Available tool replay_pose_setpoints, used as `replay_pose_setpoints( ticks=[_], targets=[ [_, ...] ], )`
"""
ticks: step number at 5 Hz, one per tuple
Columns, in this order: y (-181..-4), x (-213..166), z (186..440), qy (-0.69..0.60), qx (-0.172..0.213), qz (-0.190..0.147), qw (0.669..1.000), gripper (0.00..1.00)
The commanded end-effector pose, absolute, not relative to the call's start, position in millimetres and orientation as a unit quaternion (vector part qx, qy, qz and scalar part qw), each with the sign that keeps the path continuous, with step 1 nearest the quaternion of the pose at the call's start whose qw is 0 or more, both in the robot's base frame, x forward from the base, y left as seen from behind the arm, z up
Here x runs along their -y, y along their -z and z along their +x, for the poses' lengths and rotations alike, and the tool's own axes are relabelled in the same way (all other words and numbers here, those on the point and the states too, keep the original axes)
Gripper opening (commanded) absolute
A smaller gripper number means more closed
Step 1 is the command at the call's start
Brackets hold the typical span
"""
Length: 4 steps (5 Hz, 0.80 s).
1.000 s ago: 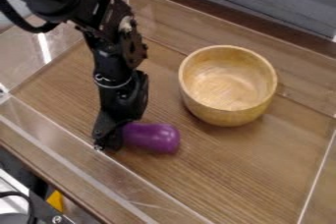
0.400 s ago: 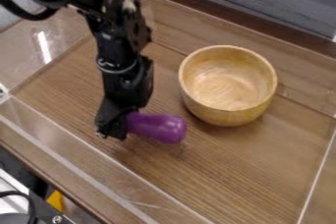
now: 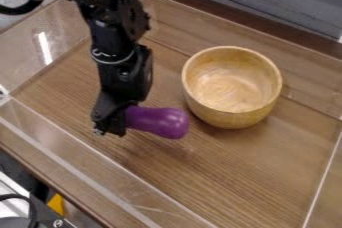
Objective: Put the purple eggplant in the brown bowl
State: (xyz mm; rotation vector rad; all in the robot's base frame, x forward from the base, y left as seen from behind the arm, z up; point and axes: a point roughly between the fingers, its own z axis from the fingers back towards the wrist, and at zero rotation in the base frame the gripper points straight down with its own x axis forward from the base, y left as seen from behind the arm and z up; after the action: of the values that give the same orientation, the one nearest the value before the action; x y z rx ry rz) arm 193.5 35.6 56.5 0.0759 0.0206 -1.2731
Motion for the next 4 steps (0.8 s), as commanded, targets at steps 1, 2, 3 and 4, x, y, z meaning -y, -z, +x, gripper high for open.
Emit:
replay_pose_setpoints(
  ticks=[1, 2, 3, 4],
  targets=[
    [-58.8, -27.6, 199.3, 0.571, 0.003, 0.051, 0.820, 0.00],
    [-61.2, -17.9, 209.1, 0.577, 0.007, 0.055, 0.815, 0.00],
    [-59.7, -11.0, 216.8, 0.585, 0.009, 0.057, 0.809, 0.00],
    [-57.7, -13.9, 223.5, 0.596, 0.012, 0.058, 0.801, 0.00]
  ],
)
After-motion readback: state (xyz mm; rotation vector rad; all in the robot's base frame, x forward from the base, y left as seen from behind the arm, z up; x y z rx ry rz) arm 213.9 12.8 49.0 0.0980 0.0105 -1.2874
